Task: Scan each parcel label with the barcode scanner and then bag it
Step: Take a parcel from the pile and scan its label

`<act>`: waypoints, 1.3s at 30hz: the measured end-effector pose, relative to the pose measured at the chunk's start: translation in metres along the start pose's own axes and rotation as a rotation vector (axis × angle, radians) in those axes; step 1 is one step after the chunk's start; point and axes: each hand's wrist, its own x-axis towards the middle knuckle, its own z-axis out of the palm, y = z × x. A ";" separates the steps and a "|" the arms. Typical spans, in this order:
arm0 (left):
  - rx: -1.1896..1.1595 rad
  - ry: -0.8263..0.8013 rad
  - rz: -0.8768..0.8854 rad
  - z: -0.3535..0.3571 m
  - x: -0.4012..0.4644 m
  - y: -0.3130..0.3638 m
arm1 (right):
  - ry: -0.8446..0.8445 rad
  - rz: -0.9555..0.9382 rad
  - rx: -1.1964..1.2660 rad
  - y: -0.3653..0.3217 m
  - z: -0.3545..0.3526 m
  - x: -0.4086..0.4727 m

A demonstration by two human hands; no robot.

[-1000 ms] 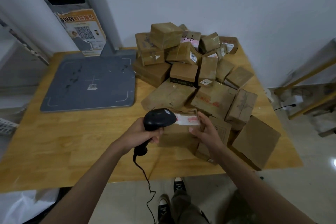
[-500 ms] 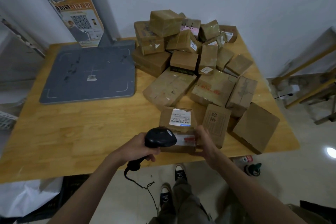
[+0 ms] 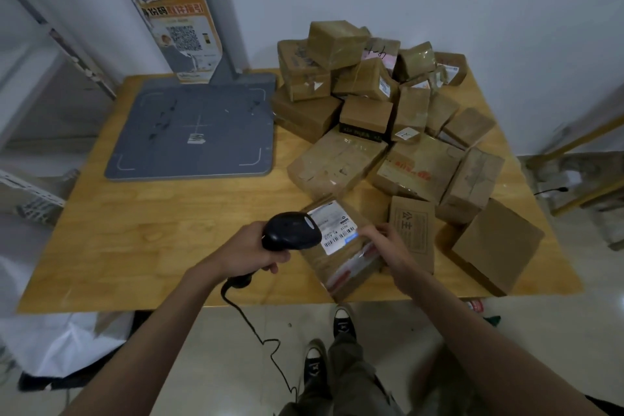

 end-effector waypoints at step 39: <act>0.172 0.072 -0.021 -0.030 0.032 -0.011 | 0.060 -0.214 -0.671 0.032 0.045 0.057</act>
